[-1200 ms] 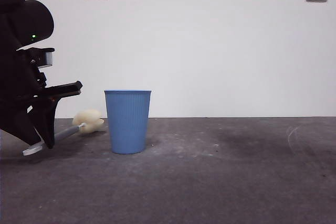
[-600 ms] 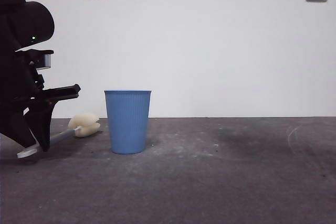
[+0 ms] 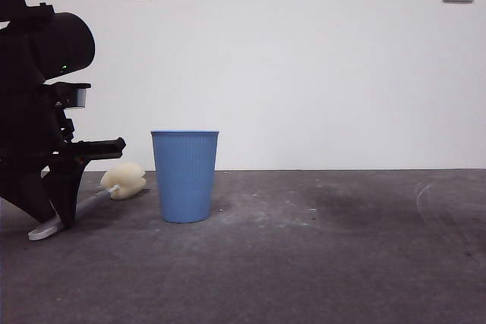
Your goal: Pick up the cup brush,pick up the cup,insert the brush into the cup,clean the cup,put the cup brush back,put the cup back to the fixed position on the table
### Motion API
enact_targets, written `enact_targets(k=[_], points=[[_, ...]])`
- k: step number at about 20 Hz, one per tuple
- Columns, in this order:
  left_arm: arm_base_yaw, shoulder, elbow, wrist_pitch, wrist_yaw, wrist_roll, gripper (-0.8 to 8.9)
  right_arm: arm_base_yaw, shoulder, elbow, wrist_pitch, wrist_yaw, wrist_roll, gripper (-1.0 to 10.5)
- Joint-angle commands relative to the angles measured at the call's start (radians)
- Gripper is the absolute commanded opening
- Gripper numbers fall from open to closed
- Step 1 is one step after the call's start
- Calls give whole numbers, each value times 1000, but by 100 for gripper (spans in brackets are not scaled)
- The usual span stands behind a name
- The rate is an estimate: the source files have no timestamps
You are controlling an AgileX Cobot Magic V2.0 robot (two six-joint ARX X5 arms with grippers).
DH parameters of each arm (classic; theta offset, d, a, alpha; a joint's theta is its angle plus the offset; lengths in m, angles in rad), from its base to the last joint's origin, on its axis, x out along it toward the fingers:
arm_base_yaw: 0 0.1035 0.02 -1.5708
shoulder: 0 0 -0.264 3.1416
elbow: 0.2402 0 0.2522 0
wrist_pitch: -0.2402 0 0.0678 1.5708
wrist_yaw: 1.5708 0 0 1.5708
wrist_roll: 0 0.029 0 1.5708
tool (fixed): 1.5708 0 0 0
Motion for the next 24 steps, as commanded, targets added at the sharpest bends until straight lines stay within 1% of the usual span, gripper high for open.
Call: enact_targets(k=[1, 2, 3, 4, 7, 10, 11, 13, 16, 18, 21, 24], points=[[-9, 34, -17, -17, 27, -1, 167, 2, -3, 1, -7, 0, 3, -13], [-9, 32, -16, -30, 26, -1, 358, 2, -3, 1, -6, 2, 0, -13], [-9, 30, -15, -40, 26, 0, 480, 2, -3, 1, -3, 2, -3, -13], [-9, 23, -15, -54, 26, 2, 506, 2, -3, 1, 2, 2, -15, -13], [-9, -25, -13, -58, 26, 8, 504, 2, -3, 1, 15, 2, -29, -13], [-9, -127, -10, -68, 26, 39, 504, 0, -3, -4, 60, 6, -74, -13], [-9, -174, -10, -77, 27, 43, 504, -3, -3, -16, 109, 6, -92, -13], [-9, -280, -10, -87, 69, 60, 504, -29, -3, -71, 236, -5, -100, -13], [-9, -466, -10, -99, 164, 60, 503, -94, -2, -228, 436, -74, -97, -13], [-9, -562, -10, -114, 207, 60, 503, -143, 5, -326, 554, -125, -90, -13], [-10, -673, -10, -153, 236, 60, 503, -217, 58, -445, 733, -225, -68, -13], [-10, -743, -10, -201, 240, 60, 503, -274, 198, -512, 914, -306, -35, -13]])
